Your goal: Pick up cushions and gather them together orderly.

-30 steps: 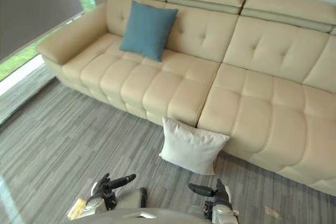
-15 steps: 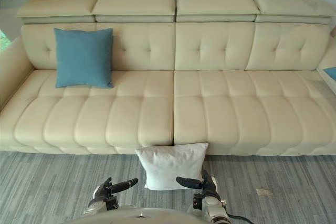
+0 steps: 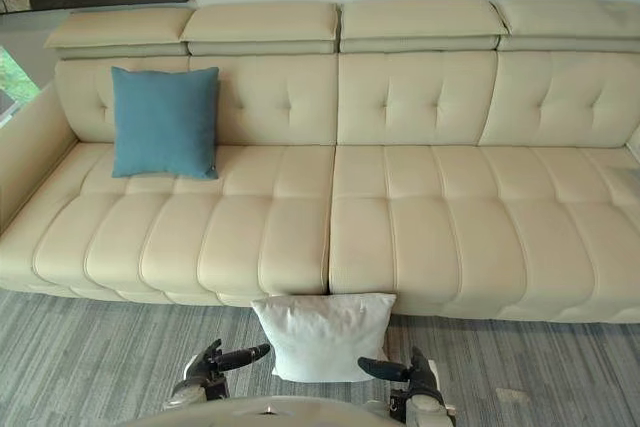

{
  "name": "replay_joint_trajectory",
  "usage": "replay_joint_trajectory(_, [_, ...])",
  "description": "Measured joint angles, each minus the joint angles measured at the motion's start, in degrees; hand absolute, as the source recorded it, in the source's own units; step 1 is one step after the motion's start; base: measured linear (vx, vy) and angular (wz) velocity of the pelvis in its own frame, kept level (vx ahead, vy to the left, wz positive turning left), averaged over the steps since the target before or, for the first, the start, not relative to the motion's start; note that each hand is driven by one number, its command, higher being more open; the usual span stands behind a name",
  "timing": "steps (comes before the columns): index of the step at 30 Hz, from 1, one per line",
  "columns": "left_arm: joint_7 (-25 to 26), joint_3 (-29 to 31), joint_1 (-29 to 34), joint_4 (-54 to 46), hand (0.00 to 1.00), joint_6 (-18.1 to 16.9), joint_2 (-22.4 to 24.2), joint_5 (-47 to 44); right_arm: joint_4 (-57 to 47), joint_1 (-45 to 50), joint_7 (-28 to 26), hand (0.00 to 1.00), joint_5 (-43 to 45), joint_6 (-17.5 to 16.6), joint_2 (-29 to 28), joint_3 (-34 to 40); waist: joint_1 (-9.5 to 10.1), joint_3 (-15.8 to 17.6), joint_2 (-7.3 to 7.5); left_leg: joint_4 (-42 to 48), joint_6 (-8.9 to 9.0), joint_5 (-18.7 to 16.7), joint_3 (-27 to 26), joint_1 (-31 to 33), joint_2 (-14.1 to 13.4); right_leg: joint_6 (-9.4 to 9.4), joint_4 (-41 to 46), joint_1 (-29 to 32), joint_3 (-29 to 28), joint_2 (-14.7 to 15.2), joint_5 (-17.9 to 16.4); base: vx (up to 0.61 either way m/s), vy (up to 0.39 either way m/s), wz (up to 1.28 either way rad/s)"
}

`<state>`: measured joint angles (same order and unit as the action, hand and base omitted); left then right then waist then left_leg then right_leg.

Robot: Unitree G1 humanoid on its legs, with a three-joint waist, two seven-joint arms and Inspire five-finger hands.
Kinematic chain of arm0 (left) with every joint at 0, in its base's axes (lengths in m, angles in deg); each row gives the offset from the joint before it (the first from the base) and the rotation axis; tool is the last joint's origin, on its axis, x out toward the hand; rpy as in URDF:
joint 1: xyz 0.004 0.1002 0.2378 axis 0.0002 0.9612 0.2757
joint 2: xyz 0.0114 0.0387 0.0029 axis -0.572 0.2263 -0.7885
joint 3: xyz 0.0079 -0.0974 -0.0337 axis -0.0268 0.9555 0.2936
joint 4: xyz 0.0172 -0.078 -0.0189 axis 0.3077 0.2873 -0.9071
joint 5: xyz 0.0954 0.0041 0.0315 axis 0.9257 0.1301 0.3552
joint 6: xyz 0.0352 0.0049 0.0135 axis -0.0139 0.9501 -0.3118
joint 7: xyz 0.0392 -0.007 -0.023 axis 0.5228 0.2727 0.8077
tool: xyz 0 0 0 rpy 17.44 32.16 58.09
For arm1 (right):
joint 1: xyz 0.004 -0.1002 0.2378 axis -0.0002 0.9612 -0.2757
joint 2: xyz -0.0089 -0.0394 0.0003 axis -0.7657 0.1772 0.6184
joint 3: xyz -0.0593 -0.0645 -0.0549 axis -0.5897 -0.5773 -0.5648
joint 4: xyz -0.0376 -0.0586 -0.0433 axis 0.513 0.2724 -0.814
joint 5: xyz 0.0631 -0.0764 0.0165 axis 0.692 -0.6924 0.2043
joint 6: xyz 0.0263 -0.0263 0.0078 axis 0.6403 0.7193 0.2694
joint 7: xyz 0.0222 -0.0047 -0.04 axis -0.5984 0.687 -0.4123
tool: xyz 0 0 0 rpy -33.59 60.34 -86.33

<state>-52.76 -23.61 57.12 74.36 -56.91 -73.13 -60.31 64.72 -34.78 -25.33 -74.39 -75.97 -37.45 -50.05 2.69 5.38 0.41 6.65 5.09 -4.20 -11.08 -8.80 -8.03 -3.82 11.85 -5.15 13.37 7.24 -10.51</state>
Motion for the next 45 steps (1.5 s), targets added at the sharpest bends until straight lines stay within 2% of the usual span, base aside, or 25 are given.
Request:
replay_joint_trajectory(7, [0.05,-2.04,0.69,-0.11,1.0,0.01,-0.97,-0.05,0.05,0.19,-0.07,1.0,0.03,0.01,-0.74,2.17,0.06,0.18,0.56,0.78,-0.01,0.01,1.06,0.11,1.54,-0.97,-3.12,-2.17,0.67,1.31,2.5,-0.06,0.092,0.07])
replay_joint_trajectory(13, [0.49,-3.75,0.34,-0.7,1.0,-0.03,-1.8,-0.11,-0.53,0.03,0.08,1.0,0.1,-0.05,-1.02,2.78,0.06,1.41,1.37,2.25,0.0,0.0,2.84,2.34,2.04,-1.01,-0.8,-0.58,2.19,2.25,2.53,-0.16,0.053,0.18])
replay_joint_trajectory(15, [1.35,-3.86,-1.42,-1.84,1.0,-0.08,-2.43,-0.2,-0.64,-2.21,0.26,1.0,0.32,-0.43,-1.17,2.08,0.22,4.25,1.97,6.84,0.59,-0.44,3.9,8.54,1.87,-0.36,6.37,6.39,2.0,3.35,0.66,-0.3,-0.002,0.21])
replay_joint_trajectory(17, [1.96,-4.4,-3.07,-2.31,1.0,-0.07,-2.69,-0.37,-0.69,-4.15,0.83,1.0,1.27,-0.48,-1.05,2.04,0.22,6.15,1.83,10.44,1.48,-2.46,4.35,13.44,0.97,0.24,11.59,11.78,1.83,3.51,-0.75,-0.28,-0.042,0.12])
replay_joint_trajectory(18, [2.35,-4.81,-4.76,-2.64,1.0,-0.02,-3.39,-1.19,-0.7,-5.96,1.37,1.0,1.69,-0.48,-0.51,1.62,0.34,8.55,2.02,14.38,1.43,-4.73,4.65,17.7,0.34,0.36,16.51,16.35,1.38,3.85,-2.31,-0.34,-0.072,0.06])
replay_joint_trajectory(21, [3.77,-8.0,-8.44,-3.15,1.0,-0.02,-5.32,-2.8,-2.08,-8.51,2.7,1.0,3.21,-0.43,1.66,-0.3,0.47,11.9,2.25,20.75,1.34,-6.22,5.29,26.68,-0.19,1.31,22.91,25.44,0.17,4.32,-3.34,-0.35,-0.096,-0.05])
replay_joint_trajectory(22, [4.0,-8.7,-8.84,-3.8,1.0,-0.02,-5.47,-3.05,-2.91,-8.74,2.93,1.0,3.85,-0.44,2.07,-0.29,0.42,12.11,2.24,21.2,0.99,-5.97,5.34,28.47,-0.18,1.32,23.55,27.36,-0.03,4.39,-3.32,-0.21,-0.062,-0.05])
replay_joint_trajectory(24, [4.75,-10.71,-11.66,-6.32,1.0,-0.04,-6.04,-3.78,-5.57,-10.76,4.36,1.0,5.96,-0.43,3.53,-0.17,0.36,14.74,2.41,21.43,0.23,-5.44,5.29,32.37,-0.14,1.45,24.66,32.01,-0.77,4.29,-3.16,-0.19,-0.072,-0.06])
replay_joint_trajectory(27, [5.59,-11.71,-16.17,-9.14,1.0,-0.14,-7.28,-5.2,-9.19,-13.96,6.12,1.0,8.56,-0.47,4.93,-0.1,0.22,17.29,2.84,21.4,0.09,-3.71,5.32,36.56,-0.63,2.59,25.13,36.65,-0.95,3.98,-1.68,-0.09,-0.059,-0.07])
replay_joint_trajectory(30, [6.84,-13.18,-24.38,-10.14,1.0,-0.34,-9.31,-6.42,-11.12,-20.67,8.32,1.0,10.69,-0.98,6.9,0.0,-0.04,19.51,2.96,21.44,-0.09,-1.48,5.36,42.36,-1.12,3.62,25.38,42.85,-1.01,3.42,0.43,-0.02,-0.041,-0.04])
replay_joint_trajectory(33, [8.07,-13.27,-33.17,-11.48,1.0,-0.88,-11.01,-8.24,-11.93,-28.98,10.56,1.0,12.05,-1.46,8.6,0.37,-0.28,21.9,2.88,22.83,0.8,-0.45,5.32,48.08,-1.67,4.84,26.6,48.77,-1.23,3.05,1.43,0.03,-0.006,-0.03])
replay_joint_trajectory(37, [9.33,-14.53,-42.25,-11.74,1.0,-1.77,-12.19,-9.74,-11.92,-39.12,12.05,1.0,13.75,-2.15,10.33,0.18,-0.92,23.32,2.08,24.65,0.85,-0.42,5.34,54.06,-1.76,5.02,28.33,54.78,-1.61,3.17,1.55,0.05,0.021,0.01])
replay_joint_trajectory(38, [9.7,-15.65,-46.43,-11.85,1.0,-1.89,-12.51,-9.81,-11.91,-44.09,12.48,1.0,14.3,-2.31,10.86,-0.22,-1.13,23.72,1.67,25.18,0.85,-0.42,5.21,56.7,-1.64,5.03,29.01,57.62,-2.03,3.29,1.56,0.05,0.057,0.02])
replay_joint_trajectory(43, [11.24,-18.63,-52.66,-13.45,1.0,-2.1,-12.45,-10.28,-11.79,-53.18,13.8,1.0,15.69,-2.37,11.94,-2.97,-1.25,24.25,1.03,26.44,0.85,-0.4,5.31,62.45,-1.51,5.15,30.17,63.39,-2.27,3.57,1.68,0.03,0.048,0.05])
replay_joint_trajectory(44, [12.31,-19.85,-54.99,-13.63,1.0,-2.1,-12.4,-10.28,-11.54,-56.72,14.42,0.0,15.77,-2.35,12.01,-4.39,-1.25,24.4,0.82,26.8,0.88,-0.37,5.31,64.7,-1.39,5.15,30.79,65.79,-2.43,3.71,1.68,0.01,0.023,0.06])
replay_joint_trajectory(45, [12.5,-19.96,-55.5,-13.63,1.0,-2.1,-12.38,-10.27,-11.47,-57.52,14.66,0.0,15.77,-2.35,12.01,-4.8,-1.26,24.4,0.82,26.88,0.93,-0.32,5.31,65.17,-1.34,5.15,30.93,66.28,-2.48,3.75,1.68,0.01,0.028,0.08])
